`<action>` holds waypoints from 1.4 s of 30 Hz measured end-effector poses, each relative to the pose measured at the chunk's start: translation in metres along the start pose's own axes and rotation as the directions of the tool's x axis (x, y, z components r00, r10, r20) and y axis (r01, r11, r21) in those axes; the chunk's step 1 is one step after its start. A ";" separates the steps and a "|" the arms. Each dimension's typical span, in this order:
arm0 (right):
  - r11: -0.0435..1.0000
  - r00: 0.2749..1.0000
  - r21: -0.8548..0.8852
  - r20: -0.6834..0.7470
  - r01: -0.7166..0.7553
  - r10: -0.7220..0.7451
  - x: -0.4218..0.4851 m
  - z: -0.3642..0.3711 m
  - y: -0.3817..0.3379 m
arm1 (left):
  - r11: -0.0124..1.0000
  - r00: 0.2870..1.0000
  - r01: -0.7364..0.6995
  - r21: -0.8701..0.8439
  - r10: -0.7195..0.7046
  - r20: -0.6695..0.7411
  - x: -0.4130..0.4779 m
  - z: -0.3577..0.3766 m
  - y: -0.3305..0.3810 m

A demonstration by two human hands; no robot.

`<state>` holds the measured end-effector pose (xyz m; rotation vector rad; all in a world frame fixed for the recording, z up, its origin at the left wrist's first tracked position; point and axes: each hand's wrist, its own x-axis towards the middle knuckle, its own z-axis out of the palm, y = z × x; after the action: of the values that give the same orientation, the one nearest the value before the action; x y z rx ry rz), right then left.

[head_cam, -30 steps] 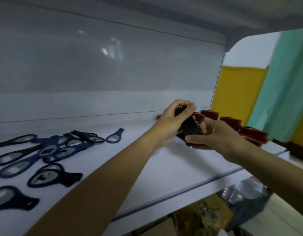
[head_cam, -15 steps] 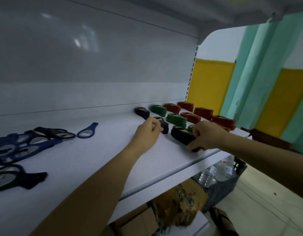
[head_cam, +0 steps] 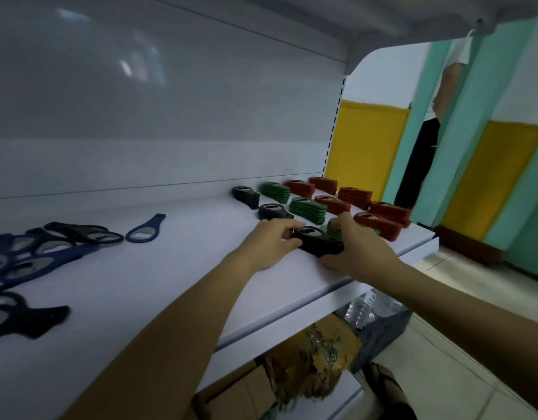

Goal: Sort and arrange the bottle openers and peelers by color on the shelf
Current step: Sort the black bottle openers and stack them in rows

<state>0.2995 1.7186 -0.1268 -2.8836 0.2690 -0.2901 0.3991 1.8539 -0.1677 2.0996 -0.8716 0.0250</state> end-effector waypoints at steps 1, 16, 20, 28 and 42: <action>0.999 1.000 0.030 -0.007 0.014 -0.014 -0.002 0.000 0.002 | 1.000 1.000 -0.018 0.007 0.018 -0.007 0.000 0.000 0.000; 0.990 0.994 0.093 -0.007 0.105 -0.105 -0.008 0.001 0.013 | 0.999 0.998 -0.029 0.018 0.030 -0.057 -0.002 0.000 0.000; 0.984 0.977 0.022 -0.120 0.178 -0.174 -0.006 -0.001 0.010 | 0.995 0.998 -0.040 0.096 0.046 -0.054 -0.007 -0.014 0.002; 0.808 0.800 0.033 -0.166 0.588 -0.576 0.003 0.018 -0.061 | 0.899 0.991 0.044 0.435 0.017 -0.135 -0.047 -0.119 -0.020; 0.694 0.705 0.335 0.112 0.637 -0.701 0.064 0.102 -0.252 | 0.713 0.903 0.403 0.574 -0.410 -0.125 -0.164 -0.233 -0.099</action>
<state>0.4233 1.9682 -0.1517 -2.5741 -0.8424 -0.0851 0.3975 2.1546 -0.1372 2.8510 -0.3982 0.0560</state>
